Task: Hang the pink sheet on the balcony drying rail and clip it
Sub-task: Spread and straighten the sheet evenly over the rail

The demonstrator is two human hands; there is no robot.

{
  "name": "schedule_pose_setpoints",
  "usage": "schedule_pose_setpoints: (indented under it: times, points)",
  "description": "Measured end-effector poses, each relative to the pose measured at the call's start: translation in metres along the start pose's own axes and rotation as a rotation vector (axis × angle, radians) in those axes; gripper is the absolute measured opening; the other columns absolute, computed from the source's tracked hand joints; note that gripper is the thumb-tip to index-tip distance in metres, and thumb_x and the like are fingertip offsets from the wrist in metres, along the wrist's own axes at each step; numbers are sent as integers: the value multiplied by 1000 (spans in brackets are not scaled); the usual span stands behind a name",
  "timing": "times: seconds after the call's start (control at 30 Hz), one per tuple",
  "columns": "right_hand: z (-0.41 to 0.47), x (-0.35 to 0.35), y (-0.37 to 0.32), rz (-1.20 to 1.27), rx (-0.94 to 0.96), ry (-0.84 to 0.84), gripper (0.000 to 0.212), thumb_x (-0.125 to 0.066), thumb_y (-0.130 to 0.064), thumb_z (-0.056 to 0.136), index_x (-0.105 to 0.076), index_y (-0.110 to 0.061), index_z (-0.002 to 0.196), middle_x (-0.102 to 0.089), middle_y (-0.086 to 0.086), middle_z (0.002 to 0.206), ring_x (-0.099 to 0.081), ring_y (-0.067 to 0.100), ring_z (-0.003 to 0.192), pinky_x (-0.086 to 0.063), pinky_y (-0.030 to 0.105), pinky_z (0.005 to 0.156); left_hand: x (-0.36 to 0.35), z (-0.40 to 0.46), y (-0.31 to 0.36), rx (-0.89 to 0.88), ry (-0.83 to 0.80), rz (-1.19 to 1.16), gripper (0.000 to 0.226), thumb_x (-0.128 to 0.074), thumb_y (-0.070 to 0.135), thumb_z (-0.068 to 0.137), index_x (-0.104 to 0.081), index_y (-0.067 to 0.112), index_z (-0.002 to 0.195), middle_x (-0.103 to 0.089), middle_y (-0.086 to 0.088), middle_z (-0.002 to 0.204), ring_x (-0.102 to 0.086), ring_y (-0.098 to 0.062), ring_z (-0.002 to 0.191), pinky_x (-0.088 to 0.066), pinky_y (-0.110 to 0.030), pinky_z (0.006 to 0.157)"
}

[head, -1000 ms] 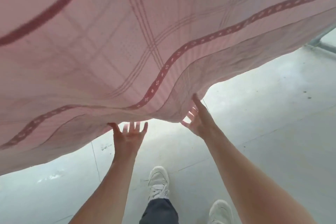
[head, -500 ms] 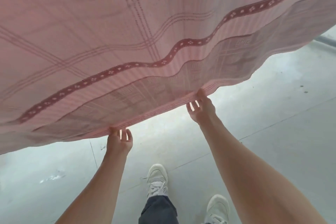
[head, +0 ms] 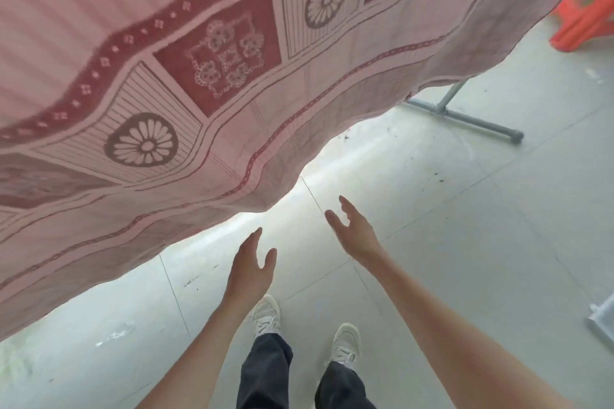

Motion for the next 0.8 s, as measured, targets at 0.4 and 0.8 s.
schedule_pose_setpoints:
  times: [0.4, 0.8]
  points:
    - [-199, 267, -186, -717, 404, 363, 65, -40, -48, 94, -12, -26, 148, -14, 2, 157, -11, 21, 145, -10, 47, 116, 84, -141, 335, -712, 182, 492, 66, -24, 50, 86, -32, 17, 142, -30, -6, 151, -23, -27, 140, -21, -51, 113]
    - [-249, 478, -205, -557, 283, 710, 64, -39, -49, 93, -12, -29, 148, -13, -1, 157, -7, 18, 145, -6, 46, 117, 48, -158, 537, -996, 171, 518, 61, -24, 50, 87, -29, 24, 142, -28, -1, 151, -14, -21, 141, -9, -41, 115]
Point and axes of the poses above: each hand's wrist, its own z-axis towards the middle knuckle, its own x-axis out of the back of the hand, y = z × x, the point moved 8 cm from there along z, towards the middle knuckle
